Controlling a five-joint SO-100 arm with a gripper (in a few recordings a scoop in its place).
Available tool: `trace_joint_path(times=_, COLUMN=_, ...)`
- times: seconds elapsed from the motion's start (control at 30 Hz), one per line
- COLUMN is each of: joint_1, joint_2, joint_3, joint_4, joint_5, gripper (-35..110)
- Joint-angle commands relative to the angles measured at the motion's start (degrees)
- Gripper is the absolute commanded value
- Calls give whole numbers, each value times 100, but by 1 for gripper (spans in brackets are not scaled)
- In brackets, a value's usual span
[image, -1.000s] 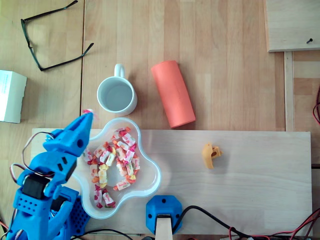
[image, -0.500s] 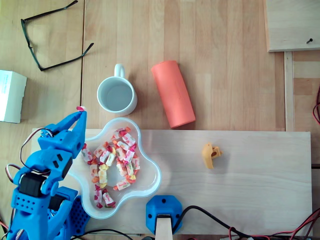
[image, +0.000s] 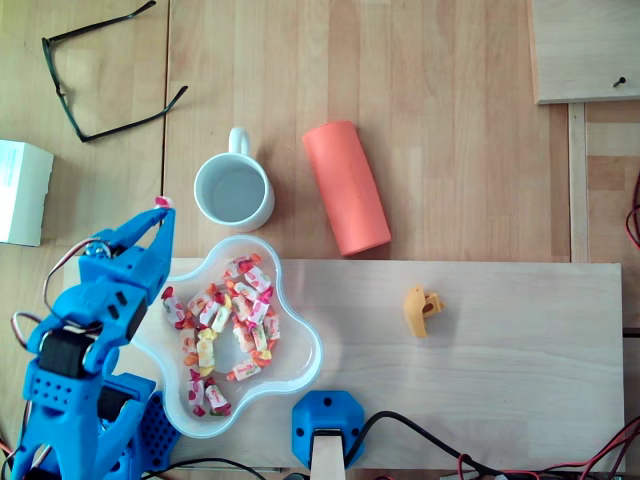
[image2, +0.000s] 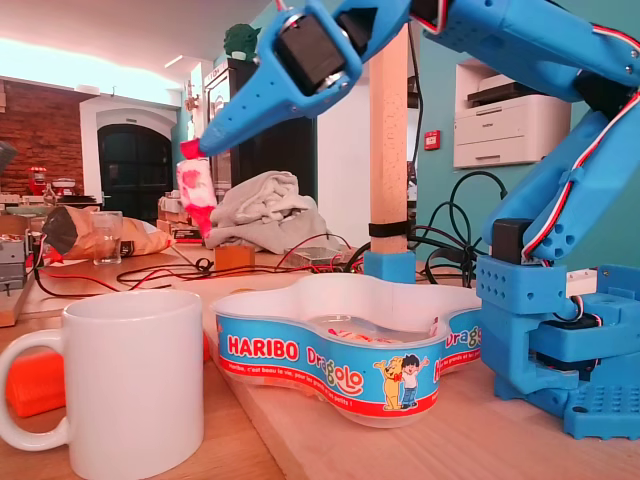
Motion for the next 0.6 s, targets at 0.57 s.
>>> trace_joint_path(times=0.57, joint_1=747, joint_2=-1002, joint_3=-378, joint_4=-1529, joint_5=-132, gripper=-2)
